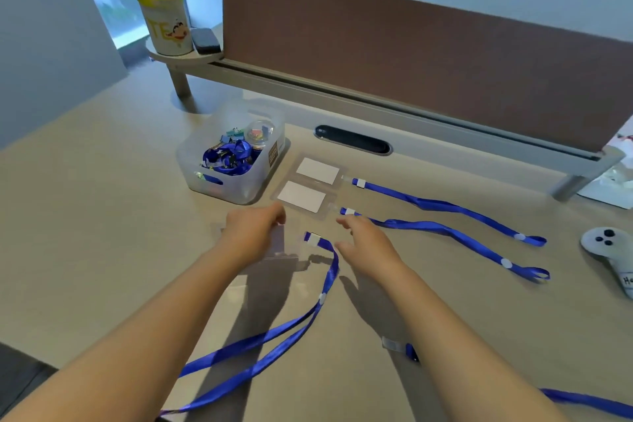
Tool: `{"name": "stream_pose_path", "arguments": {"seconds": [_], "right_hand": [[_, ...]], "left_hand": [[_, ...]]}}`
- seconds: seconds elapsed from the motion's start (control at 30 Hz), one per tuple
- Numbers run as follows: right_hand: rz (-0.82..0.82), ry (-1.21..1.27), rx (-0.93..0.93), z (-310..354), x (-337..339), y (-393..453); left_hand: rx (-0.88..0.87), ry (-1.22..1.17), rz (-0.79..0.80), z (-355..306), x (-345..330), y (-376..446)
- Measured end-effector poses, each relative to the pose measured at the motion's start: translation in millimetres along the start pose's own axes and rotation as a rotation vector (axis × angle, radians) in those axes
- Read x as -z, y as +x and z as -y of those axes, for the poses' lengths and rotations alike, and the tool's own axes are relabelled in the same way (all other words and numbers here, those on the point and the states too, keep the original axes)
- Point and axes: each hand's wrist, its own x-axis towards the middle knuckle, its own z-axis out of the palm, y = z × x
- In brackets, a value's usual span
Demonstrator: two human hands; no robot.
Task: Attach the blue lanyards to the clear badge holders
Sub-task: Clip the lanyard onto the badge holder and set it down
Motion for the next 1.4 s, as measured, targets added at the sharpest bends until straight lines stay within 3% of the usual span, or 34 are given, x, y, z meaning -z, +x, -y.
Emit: {"name": "stream_pose_path", "arguments": {"seconds": [0.23, 0.53, 0.67, 0.8, 0.93, 1.2, 1.33, 1.4], "right_hand": [[0.015, 0.057, 0.082, 7.5, 26.3, -3.7], [-0.087, 0.527, 0.022, 11.5, 57.4, -9.6], [-0.116, 0.608, 0.034, 17.9, 66.3, -9.2], [-0.154, 0.626, 0.054, 20.9, 69.9, -8.5], [-0.18, 0.615, 0.074, 20.5, 74.1, -8.9], [-0.15, 0.476, 0.09, 17.7, 77.2, -15.7], [-0.166, 0.473, 0.105, 18.2, 80.5, -16.1], [-0.172, 0.472, 0.109, 18.3, 81.7, -15.4]], "left_hand": [[-0.226, -0.1, -0.121, -37.3, 32.3, 10.1], [-0.032, -0.517, -0.131, -51.8, 47.0, 21.0], [-0.084, -0.498, -0.253, -63.1, 51.8, 17.5], [-0.231, -0.421, -0.199, -78.1, 53.9, 9.3], [-0.254, -0.321, -0.208, -85.9, 55.6, 8.8], [-0.486, 0.048, -0.342, -85.2, 58.7, 16.3], [-0.593, 0.113, -0.348, -83.2, 59.5, 16.1], [-0.559, 0.07, -0.314, -86.0, 59.7, 15.1]]}}
